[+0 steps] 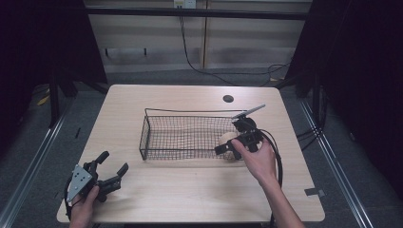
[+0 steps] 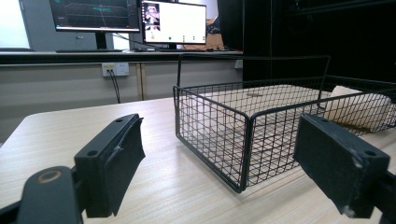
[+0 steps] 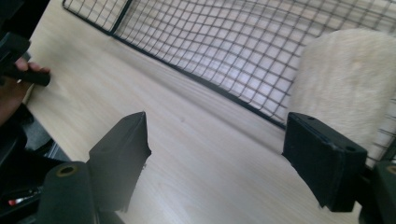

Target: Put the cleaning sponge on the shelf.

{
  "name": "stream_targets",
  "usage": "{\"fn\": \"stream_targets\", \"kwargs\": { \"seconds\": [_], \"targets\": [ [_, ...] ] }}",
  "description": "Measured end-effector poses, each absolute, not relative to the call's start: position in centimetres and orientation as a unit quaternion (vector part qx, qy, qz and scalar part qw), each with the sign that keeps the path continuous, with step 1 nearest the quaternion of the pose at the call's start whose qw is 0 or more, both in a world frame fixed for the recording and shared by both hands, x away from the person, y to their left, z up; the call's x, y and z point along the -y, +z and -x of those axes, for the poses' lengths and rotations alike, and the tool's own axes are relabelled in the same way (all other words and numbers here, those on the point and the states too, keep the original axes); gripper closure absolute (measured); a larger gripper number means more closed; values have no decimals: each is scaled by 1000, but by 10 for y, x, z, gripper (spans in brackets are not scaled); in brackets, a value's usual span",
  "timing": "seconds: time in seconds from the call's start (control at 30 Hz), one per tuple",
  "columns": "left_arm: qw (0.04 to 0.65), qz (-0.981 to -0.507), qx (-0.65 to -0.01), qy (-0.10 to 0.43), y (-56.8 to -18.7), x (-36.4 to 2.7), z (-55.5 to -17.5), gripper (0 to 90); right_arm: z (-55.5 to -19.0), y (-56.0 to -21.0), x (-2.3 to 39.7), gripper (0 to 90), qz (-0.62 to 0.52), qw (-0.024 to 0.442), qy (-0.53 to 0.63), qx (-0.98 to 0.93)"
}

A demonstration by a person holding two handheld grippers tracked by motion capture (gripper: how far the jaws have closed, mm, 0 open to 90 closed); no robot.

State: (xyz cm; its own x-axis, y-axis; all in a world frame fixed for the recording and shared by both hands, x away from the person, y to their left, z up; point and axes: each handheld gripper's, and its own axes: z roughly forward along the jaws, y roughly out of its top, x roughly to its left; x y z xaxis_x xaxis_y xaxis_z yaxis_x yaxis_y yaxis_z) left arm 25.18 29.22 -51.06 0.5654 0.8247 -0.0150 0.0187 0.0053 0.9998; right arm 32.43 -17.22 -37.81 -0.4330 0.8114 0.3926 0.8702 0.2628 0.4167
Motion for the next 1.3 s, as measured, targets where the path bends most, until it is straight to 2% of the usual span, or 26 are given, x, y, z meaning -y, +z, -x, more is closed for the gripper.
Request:
{"fn": "stream_targets", "kwargs": {
  "seconds": [0.57,1.0,1.3],
  "targets": [
    [623,-629,-335,323,-511,-293,-252,156,-283,-401,157,215,506,50,-292,810],
    [624,-627,-336,323,-511,-292,-252,156,-254,-419,167,215,511,24,-303,804],
    [624,-627,-336,323,-511,-292,-252,156,-243,-441,180,214,523,27,-320,789]
  ]
}}
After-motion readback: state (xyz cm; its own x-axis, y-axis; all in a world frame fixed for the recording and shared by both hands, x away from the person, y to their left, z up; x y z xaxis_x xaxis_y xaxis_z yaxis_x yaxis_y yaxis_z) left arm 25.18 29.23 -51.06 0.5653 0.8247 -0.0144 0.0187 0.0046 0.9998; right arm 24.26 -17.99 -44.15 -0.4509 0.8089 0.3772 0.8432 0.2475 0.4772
